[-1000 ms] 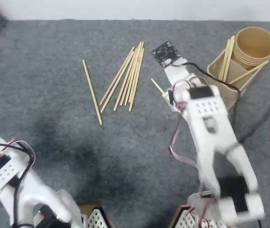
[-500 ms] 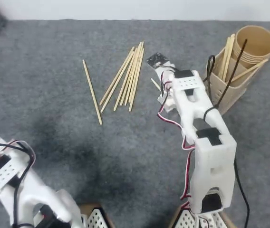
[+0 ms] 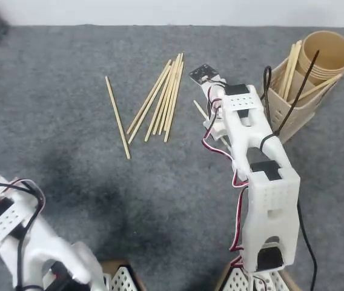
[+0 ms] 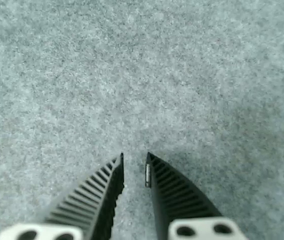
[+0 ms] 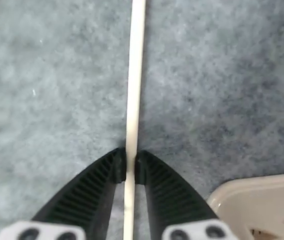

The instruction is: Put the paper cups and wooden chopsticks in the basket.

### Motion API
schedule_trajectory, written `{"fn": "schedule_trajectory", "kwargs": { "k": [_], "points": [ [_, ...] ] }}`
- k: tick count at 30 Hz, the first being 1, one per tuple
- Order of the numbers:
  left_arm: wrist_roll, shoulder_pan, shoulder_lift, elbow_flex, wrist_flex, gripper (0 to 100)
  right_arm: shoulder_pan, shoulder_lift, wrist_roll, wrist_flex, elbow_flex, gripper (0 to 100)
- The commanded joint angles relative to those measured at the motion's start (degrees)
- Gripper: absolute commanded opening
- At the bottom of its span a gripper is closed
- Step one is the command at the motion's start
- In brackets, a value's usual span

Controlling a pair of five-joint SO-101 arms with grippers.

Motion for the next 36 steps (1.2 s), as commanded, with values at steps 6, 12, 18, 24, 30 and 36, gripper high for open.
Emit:
{"fn": "schedule_trajectory", "kwargs": {
  "k": [6, 12, 18, 24, 30, 36],
  "points": [
    [0.18, 0.44, -1.76, -0.22, -0.97, 8, 0.84, -0.22, 0.35, 1.19, -1.05, 0.7],
    [0.18, 0.44, -1.76, -0.22, -0.97, 8, 0.48, -0.92, 0.62, 4.97, -1.67, 0.7],
    [0.18, 0.44, -1.67, -0.22, -0.97, 8, 0.31, -15.34, 0.09, 11.47, -2.81, 0.8],
    [0.18, 0.44, -1.67, -0.22, -0.97, 8, -0.75, -38.55, 0.09, 15.25, -0.53, 0.8],
    [0.18, 0.44, -1.67, -0.22, -0.97, 8, -0.75, -60.0, 0.0, 11.3, 17.93, 0.8],
    [0.18, 0.44, -1.67, -0.22, -0.97, 8, -0.22, -94.81, 0.18, -12.35, 49.49, 0.8]
  ]
}}
